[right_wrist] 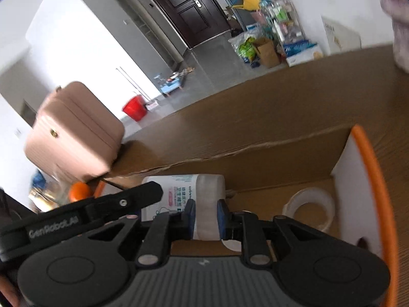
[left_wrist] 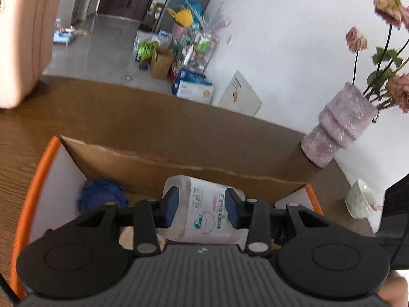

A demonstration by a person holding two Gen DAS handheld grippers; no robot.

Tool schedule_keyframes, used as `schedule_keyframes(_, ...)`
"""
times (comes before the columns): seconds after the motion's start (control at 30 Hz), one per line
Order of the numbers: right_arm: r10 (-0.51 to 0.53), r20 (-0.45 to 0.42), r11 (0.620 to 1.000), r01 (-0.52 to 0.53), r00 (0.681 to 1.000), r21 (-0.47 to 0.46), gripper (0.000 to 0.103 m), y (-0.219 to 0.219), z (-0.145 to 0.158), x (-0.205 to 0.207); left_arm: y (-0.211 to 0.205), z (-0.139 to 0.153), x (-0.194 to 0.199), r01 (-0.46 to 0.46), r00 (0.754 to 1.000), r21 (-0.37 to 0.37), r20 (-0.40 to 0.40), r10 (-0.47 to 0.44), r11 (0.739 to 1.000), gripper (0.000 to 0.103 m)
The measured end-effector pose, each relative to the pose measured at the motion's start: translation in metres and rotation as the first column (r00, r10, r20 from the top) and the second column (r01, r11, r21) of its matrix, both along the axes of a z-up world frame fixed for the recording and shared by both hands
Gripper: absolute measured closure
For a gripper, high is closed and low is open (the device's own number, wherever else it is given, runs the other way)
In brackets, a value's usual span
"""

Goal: Organize rigid objects
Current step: 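Lower the wipes tub into the box and open the right tool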

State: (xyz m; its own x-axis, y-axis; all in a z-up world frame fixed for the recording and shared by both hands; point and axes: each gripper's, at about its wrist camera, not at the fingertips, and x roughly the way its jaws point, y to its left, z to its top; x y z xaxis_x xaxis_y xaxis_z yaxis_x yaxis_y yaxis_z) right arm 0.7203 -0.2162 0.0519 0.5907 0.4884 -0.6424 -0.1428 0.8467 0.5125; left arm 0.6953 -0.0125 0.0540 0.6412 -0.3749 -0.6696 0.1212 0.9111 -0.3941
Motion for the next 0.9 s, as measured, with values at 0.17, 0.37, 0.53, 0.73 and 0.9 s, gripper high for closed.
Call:
schedule_keyframes(0.17, -0.013, -0.007, 0.999, 0.013, 1.000, -0.048, 0.083, 0.000, 0.007, 0.000, 0.004, -0.002, 0.000, 0.011, 1.000, 0.001, -0.019, -0.011, 1.000, 0.059)
schedule_keyframes(0.37, -0.012, 0.082, 0.997, 0.019, 0.997, -0.081, 0.066, -0.009, 0.045, -0.027, 0.011, 0.046, -0.045, 0.018, 0.992, 0.192, 0.118, -0.041, 0.981, 0.043)
schedule_keyframes(0.53, 0.011, 0.138, 0.985, 0.012, 0.990, -0.170, 0.057, -0.022, 0.074, -0.078, 0.027, 0.075, -0.097, -0.006, 0.983, 0.335, 0.176, -0.056, 0.942, 0.034)
schedule_keyframes(0.73, -0.003, 0.223, 0.964, 0.062, 0.975, -0.260, 0.035, -0.044, 0.107, -0.158, 0.049, 0.094, -0.167, -0.036, 0.974, 0.374, 0.219, -0.051, 0.927, 0.024)
schedule_keyframes(0.9, 0.013, 0.276, 0.961, 0.064, 0.961, -0.270, 0.022, -0.049, 0.113, -0.224, 0.059, 0.102, -0.227, -0.052, 0.962, 0.379, 0.267, -0.056, 0.924, 0.017)
